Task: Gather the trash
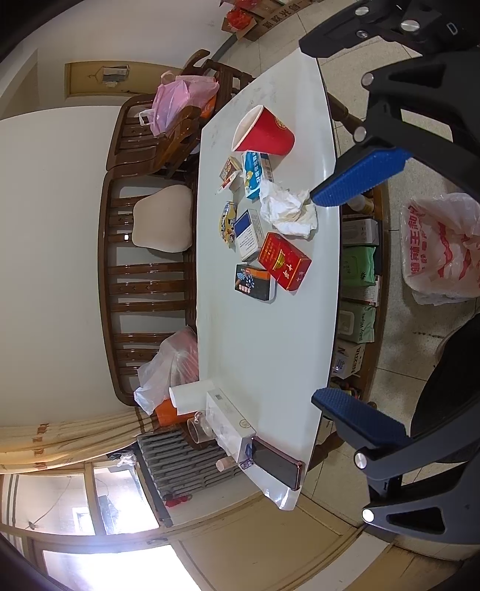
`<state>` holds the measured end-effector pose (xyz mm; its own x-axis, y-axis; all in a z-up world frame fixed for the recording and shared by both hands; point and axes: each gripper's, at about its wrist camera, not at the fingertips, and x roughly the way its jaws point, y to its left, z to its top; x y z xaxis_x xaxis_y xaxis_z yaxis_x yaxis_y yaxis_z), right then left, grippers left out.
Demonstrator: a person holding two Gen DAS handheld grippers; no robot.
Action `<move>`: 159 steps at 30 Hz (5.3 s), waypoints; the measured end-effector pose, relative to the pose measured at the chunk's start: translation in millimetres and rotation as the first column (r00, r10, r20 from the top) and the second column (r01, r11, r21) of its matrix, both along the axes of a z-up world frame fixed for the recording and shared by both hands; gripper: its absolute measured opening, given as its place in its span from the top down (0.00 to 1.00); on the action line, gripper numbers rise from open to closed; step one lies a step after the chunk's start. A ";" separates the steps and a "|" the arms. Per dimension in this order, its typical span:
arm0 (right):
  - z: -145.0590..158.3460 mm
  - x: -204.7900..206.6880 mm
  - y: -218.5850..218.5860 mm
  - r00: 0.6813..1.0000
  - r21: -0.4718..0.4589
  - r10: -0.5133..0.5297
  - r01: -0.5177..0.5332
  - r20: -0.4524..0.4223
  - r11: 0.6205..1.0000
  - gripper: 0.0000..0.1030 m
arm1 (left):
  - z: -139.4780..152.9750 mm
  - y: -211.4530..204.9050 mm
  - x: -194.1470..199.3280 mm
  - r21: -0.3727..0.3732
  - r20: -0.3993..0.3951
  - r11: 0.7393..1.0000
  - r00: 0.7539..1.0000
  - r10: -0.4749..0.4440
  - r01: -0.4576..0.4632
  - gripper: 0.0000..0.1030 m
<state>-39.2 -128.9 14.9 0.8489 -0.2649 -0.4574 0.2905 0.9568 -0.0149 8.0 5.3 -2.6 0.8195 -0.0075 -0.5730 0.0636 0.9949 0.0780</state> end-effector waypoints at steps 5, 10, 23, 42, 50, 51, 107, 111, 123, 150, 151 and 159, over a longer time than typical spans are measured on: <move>0.5 -0.7 0.2 1.000 -0.007 -0.002 0.002 -0.001 1.000 0.05 | 0.9 -0.4 2.6 -0.003 -0.013 1.000 1.000 -0.009 0.009 0.06; 0.9 -1.5 -1.4 1.000 0.003 -0.001 0.001 0.003 1.000 0.05 | 2.6 -0.7 1.7 0.003 -0.016 1.000 1.000 -0.006 0.007 0.06; 0.4 -1.5 0.9 1.000 0.000 -0.002 0.002 0.000 1.000 0.05 | 3.1 -2.1 1.8 0.009 -0.019 1.000 1.000 -0.006 0.006 0.06; 0.1 -0.6 1.2 1.000 0.006 0.013 -0.013 -0.009 1.000 0.05 | 1.3 0.7 4.2 -0.018 -0.059 1.000 0.998 -0.002 0.001 0.06; -0.1 -0.2 1.9 1.000 0.002 0.012 -0.012 -0.009 1.000 0.05 | 1.6 0.2 8.5 -0.030 -0.080 0.999 0.997 -0.022 0.019 0.06; -0.1 0.6 1.4 1.000 0.000 0.014 -0.014 -0.011 1.000 0.05 | 1.8 -1.3 10.4 -0.024 -0.088 0.999 0.996 -0.031 0.029 0.06; -31.8 263.0 -152.1 0.790 0.163 0.338 -0.297 -0.511 0.941 0.05 | -73.5 -41.9 306.7 0.145 -0.633 0.930 0.754 -0.175 0.337 0.06; -45.4 274.5 -156.1 0.764 0.176 0.352 -0.306 -0.541 0.936 0.05 | -84.0 -42.1 321.6 0.147 -0.647 0.931 0.744 -0.166 0.335 0.06; -70.1 287.5 -161.6 0.721 0.218 0.378 -0.310 -0.580 0.925 0.05 | -113.7 -41.6 349.0 0.103 -0.696 0.936 0.697 -0.175 0.337 0.06; -96.4 295.6 -154.3 0.671 0.241 0.410 -0.335 -0.618 0.911 0.51 | -144.7 -14.8 383.6 -0.018 -0.724 0.948 0.650 -0.232 0.318 0.06; -96.4 295.7 -153.5 0.669 0.246 0.414 -0.335 -0.617 0.909 0.53 | -145.6 -15.8 385.6 -0.008 -0.722 0.949 0.655 -0.223 0.315 0.07; -95.5 292.7 -142.8 0.661 0.231 0.415 -0.352 -0.625 0.907 0.76 | -143.4 -16.8 387.7 -0.009 -0.711 0.958 0.671 -0.209 0.288 0.28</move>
<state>253.5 -271.7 -80.6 0.3511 0.0816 -0.9328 -0.1545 0.9876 0.0282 395.8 -11.5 -146.0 0.1562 -0.0645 -0.9856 0.3827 0.9239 0.0002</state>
